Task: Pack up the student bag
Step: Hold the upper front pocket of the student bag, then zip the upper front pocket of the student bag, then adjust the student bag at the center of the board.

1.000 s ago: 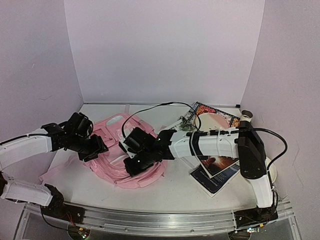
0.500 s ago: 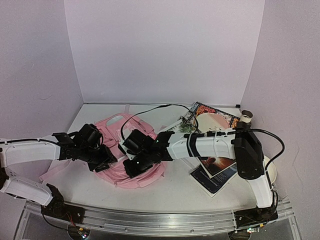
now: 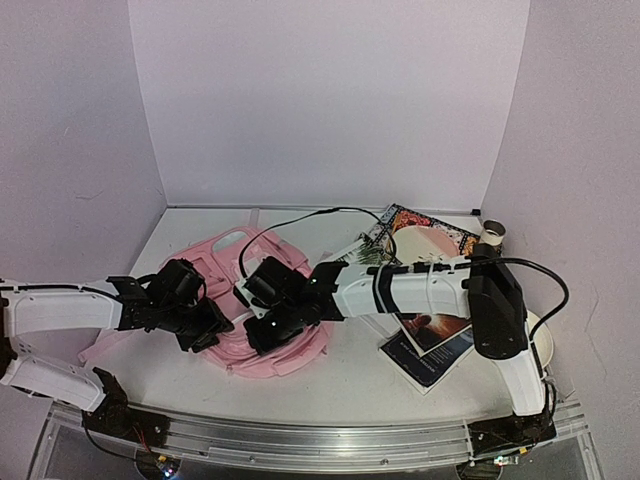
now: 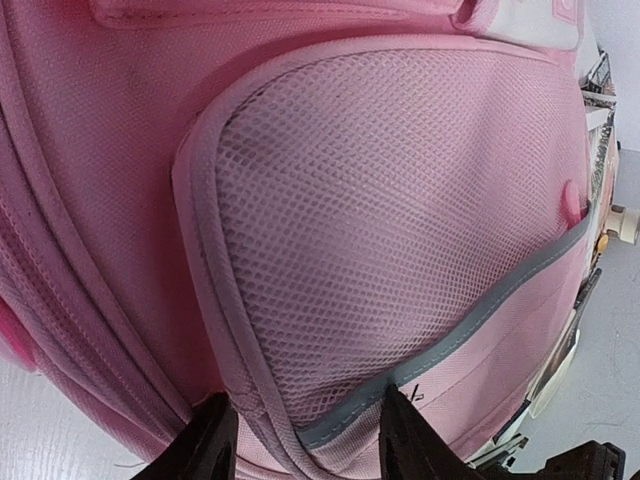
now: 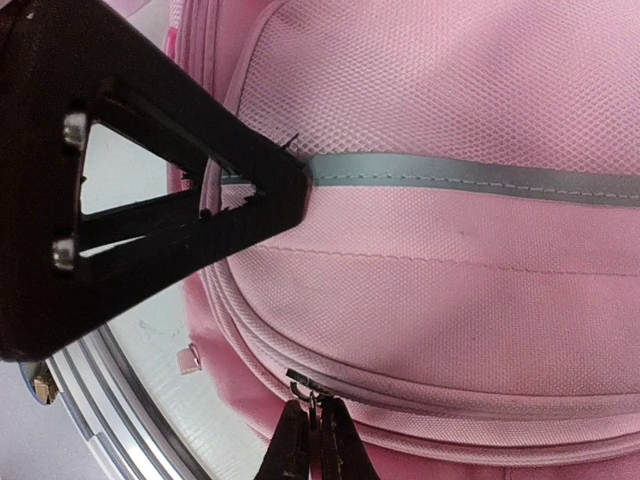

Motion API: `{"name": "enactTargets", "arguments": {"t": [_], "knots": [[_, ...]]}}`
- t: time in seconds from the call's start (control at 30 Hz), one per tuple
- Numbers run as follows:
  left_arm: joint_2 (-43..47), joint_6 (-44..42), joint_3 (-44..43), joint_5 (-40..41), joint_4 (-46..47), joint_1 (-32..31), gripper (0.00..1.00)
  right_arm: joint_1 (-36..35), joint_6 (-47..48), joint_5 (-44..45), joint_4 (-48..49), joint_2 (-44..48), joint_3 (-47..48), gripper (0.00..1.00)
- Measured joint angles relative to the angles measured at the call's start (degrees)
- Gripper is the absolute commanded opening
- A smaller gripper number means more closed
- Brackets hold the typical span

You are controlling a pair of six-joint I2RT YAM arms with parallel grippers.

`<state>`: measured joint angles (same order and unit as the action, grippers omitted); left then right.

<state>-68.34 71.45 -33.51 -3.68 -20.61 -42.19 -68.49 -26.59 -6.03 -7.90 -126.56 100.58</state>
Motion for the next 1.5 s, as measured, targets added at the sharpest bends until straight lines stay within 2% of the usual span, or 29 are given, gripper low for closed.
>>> {"name": "enactTargets", "arguments": {"t": [0.1,0.27,0.33,0.6,0.8,0.9,1.1,1.4,1.47,1.5], "knots": [[-0.11,0.50,0.34,-0.04,0.72,-0.04,0.34,-0.02,0.00,-0.21,-0.09,-0.02,0.41,0.00],[-1.81,0.49,0.23,-0.20,1.26,-0.09,0.03,0.00,0.13,0.00,-0.39,-0.04,0.45,0.00],[-1.69,0.09,0.23,-0.22,1.65,-0.14,0.00,0.04,0.40,0.31,-0.26,-0.04,0.18,0.00],[2.88,0.05,1.52,0.88,-0.01,-0.30,0.00,2.62,1.82,1.16,4.44,3.39,-8.49,0.00],[7.38,-1.94,1.52,2.75,-6.12,-0.39,0.00,10.09,4.25,3.97,4.91,9.85,-16.61,0.00],[8.27,-2.92,1.28,2.89,-7.27,-0.52,0.00,13.09,5.85,2.67,6.33,10.91,-18.25,0.00],[8.00,-7.57,-2.45,4.43,-13.08,0.90,0.01,13.00,8.11,-0.28,7.09,11.67,-18.87,0.00],[-2.45,-19.59,-13.34,7.97,-22.92,5.62,0.18,9.64,10.65,-3.60,7.59,11.78,-18.85,0.00],[-4.87,-21.52,-16.02,9.93,-24.46,6.16,0.27,8.40,10.34,-3.86,7.26,11.76,-18.51,0.00],[-5.88,-22.39,-17.21,11.06,-24.94,6.59,0.36,7.68,10.13,-3.94,6.99,11.69,-18.07,0.00]]}}
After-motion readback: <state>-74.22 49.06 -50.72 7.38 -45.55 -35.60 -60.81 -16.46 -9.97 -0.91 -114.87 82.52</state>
